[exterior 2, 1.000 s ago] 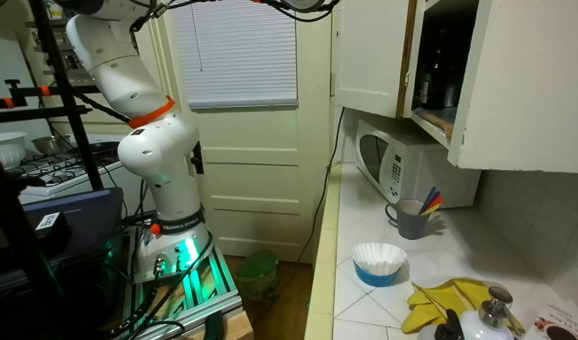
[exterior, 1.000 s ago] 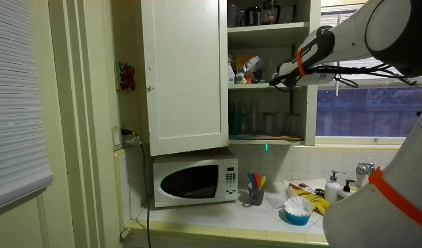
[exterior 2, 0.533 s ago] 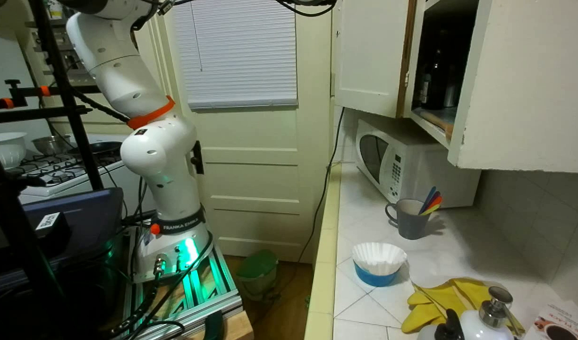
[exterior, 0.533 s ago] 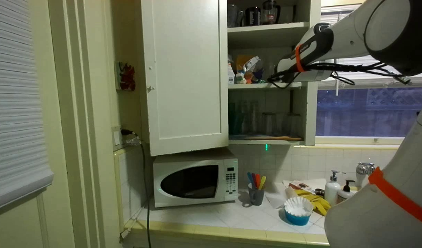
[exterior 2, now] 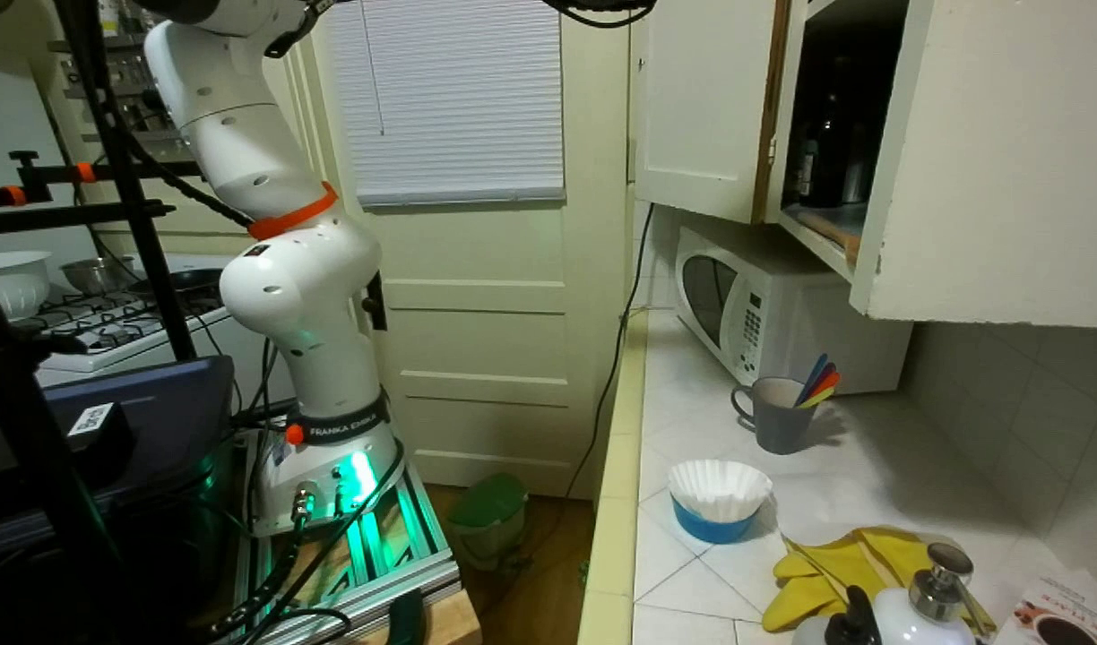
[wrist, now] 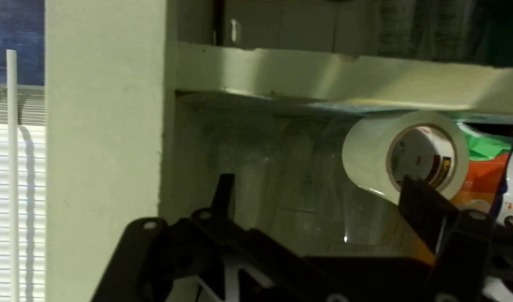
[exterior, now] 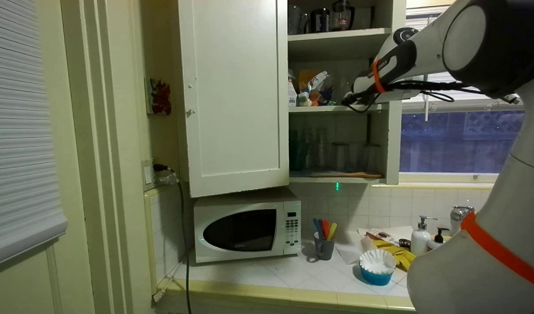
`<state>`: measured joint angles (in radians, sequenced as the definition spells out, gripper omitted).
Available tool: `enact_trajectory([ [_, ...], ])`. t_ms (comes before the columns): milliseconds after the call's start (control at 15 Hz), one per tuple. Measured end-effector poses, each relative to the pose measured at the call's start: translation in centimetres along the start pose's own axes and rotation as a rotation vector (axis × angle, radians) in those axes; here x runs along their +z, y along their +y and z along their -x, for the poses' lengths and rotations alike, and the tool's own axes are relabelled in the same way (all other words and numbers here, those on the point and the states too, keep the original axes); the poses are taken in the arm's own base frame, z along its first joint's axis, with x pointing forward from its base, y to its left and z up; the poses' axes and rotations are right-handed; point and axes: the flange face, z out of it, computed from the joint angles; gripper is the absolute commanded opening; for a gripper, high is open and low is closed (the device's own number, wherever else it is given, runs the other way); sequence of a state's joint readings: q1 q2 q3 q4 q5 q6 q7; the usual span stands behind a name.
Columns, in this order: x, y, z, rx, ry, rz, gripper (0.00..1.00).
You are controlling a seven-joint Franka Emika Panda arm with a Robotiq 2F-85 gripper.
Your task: Move the tape in the cabinet to the bottom shelf.
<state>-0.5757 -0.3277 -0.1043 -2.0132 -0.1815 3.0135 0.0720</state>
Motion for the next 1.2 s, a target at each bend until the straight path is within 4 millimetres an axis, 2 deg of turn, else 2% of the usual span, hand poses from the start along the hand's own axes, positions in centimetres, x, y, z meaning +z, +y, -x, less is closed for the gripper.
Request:
enact_trajectory([
  [533,0.3,-1.8,-0.5,-0.029,0.003,0.038,1.0],
  [1200,1.3,-3.2,0.4,-0.029,-0.065,0.064,1.0],
])
